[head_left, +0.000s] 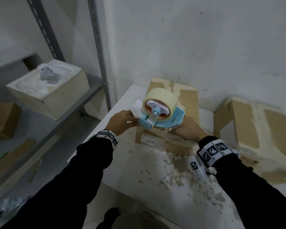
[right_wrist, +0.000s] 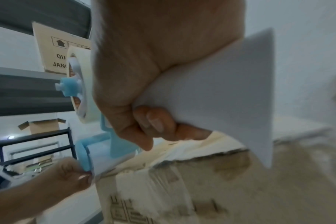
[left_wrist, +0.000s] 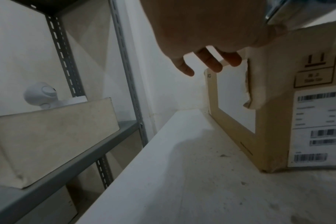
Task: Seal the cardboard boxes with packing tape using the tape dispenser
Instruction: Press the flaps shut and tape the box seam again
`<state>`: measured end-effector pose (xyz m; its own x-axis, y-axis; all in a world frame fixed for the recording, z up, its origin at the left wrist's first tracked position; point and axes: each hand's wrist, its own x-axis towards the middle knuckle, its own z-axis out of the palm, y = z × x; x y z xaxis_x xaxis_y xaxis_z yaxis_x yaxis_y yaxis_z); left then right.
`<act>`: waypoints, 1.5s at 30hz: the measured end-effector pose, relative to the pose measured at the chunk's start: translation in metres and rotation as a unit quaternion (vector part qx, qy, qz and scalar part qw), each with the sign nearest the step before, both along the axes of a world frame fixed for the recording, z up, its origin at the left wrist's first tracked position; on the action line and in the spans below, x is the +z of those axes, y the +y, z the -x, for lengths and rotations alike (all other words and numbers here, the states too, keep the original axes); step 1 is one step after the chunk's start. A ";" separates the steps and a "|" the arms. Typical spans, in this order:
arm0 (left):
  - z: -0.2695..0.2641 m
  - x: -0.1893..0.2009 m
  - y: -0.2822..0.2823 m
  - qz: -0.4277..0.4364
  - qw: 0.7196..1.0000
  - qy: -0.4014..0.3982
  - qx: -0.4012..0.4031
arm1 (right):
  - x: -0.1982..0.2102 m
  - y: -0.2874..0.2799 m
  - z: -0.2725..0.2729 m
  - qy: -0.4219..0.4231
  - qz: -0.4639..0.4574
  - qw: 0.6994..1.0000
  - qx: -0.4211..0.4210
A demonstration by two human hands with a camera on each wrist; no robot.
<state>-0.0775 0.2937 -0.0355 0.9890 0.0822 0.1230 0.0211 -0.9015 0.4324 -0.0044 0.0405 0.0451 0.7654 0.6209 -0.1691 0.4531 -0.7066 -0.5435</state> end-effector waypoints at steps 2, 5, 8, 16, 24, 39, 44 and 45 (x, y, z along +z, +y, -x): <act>0.000 0.002 -0.002 0.008 1.000 -0.008 0.007 | 0.003 -0.005 -0.004 0.009 0.005 1.000 0.011; 0.003 0.001 -0.007 0.017 1.000 -0.021 0.001 | -0.003 -0.010 -0.006 0.059 -0.021 0.998 -0.025; 0.003 -0.003 -0.008 0.039 0.998 -0.053 -0.003 | -0.012 -0.011 -0.008 0.117 -0.079 0.987 -0.080; 0.006 -0.008 -0.025 0.053 0.988 -0.144 -0.031 | -0.016 -0.008 -0.009 0.119 -0.095 0.985 -0.085; -0.012 -0.018 -0.024 0.018 0.974 -0.210 -0.082 | -0.012 -0.008 -0.009 0.051 -0.039 0.997 -0.053; -0.039 -0.026 -0.024 0.017 0.959 -0.259 -0.114 | 0.018 -0.107 -0.017 0.029 0.008 0.990 -0.136; -0.049 -0.011 0.000 -0.061 0.958 -0.244 -0.135 | 0.008 -0.093 -0.015 0.035 -0.021 0.988 -0.147; -0.052 -0.008 0.005 -0.075 0.959 -0.238 -0.134 | 0.007 -0.088 -0.013 0.028 -0.011 0.990 -0.140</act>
<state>-0.0255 0.2984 -0.0438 0.8006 -0.2206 0.5571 -0.3879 -0.8995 0.2012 0.0082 -0.0470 0.0524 0.8978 0.3895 -0.2055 0.2092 -0.7879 -0.5792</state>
